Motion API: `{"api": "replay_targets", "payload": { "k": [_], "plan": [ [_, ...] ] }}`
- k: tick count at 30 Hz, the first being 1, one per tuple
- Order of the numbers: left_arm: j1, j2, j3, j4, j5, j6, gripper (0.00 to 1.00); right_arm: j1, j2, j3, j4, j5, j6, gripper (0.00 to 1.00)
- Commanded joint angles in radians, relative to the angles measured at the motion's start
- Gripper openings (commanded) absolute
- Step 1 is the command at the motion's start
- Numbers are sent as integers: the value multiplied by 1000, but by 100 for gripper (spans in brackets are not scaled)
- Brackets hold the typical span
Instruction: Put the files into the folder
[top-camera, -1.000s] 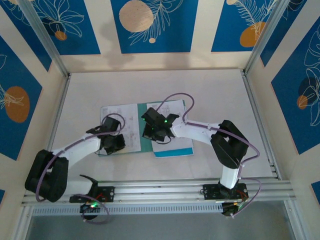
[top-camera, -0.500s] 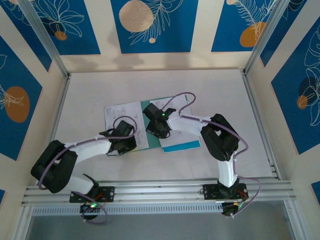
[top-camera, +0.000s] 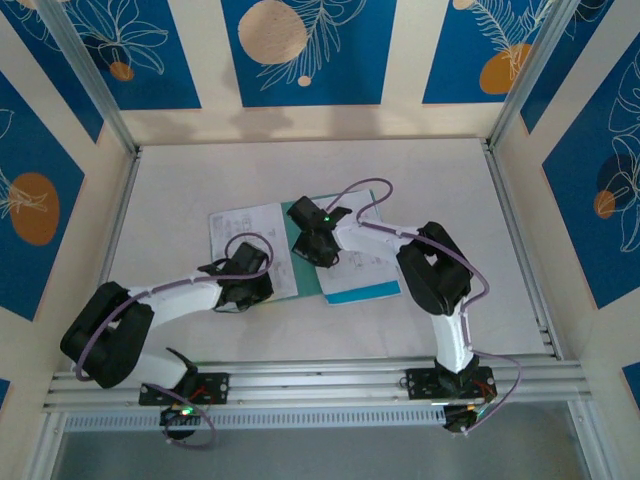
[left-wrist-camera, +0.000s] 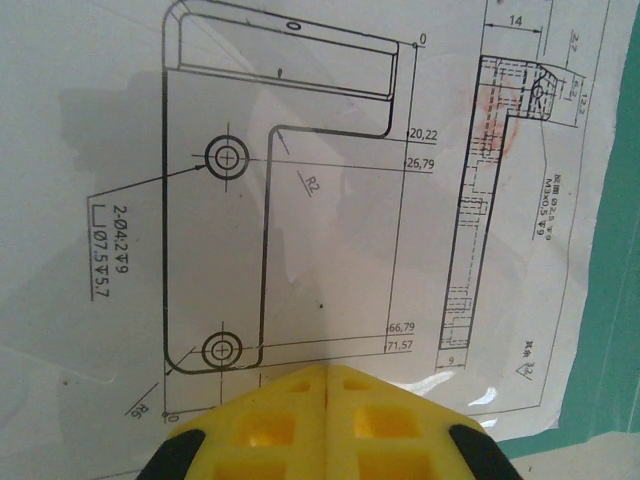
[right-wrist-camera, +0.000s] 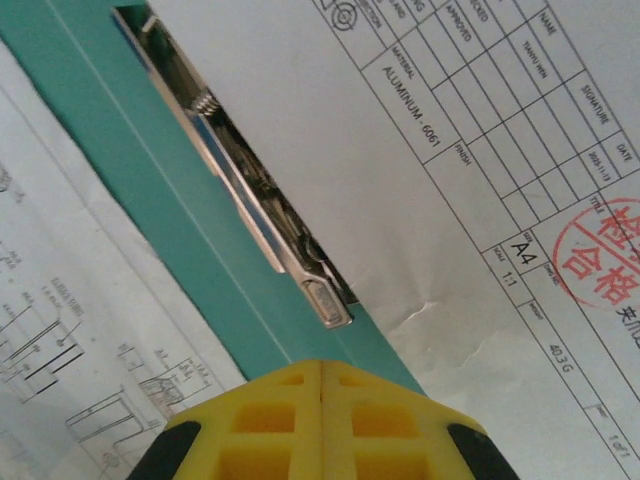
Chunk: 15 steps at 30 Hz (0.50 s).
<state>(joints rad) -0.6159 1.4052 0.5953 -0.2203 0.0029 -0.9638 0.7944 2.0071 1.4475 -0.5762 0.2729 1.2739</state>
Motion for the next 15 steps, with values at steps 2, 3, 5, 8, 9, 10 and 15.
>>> {"api": "replay_targets", "payload": {
  "k": [2,3,5,8,9,10,15],
  "plan": [
    [-9,18,-43,-86,-32,-8,0,-2,33,35,-39,-2,32,0],
    [-9,19,-44,-86,-32,-9,0,-3,37,39,-40,-1,33,0],
    [-9,19,-45,-83,-30,-9,0,-4,48,46,-42,-3,34,0],
    [-9,19,-47,-81,-30,-10,0,-3,57,55,-48,-1,41,0],
    [-9,18,-47,-82,-30,-10,0,-1,60,57,-48,1,41,0],
    [-9,18,-48,-82,-30,-10,0,-1,62,59,-53,4,45,0],
    [-9,17,-47,-85,-31,-9,0,-1,79,77,-82,25,57,0]
  ]
}}
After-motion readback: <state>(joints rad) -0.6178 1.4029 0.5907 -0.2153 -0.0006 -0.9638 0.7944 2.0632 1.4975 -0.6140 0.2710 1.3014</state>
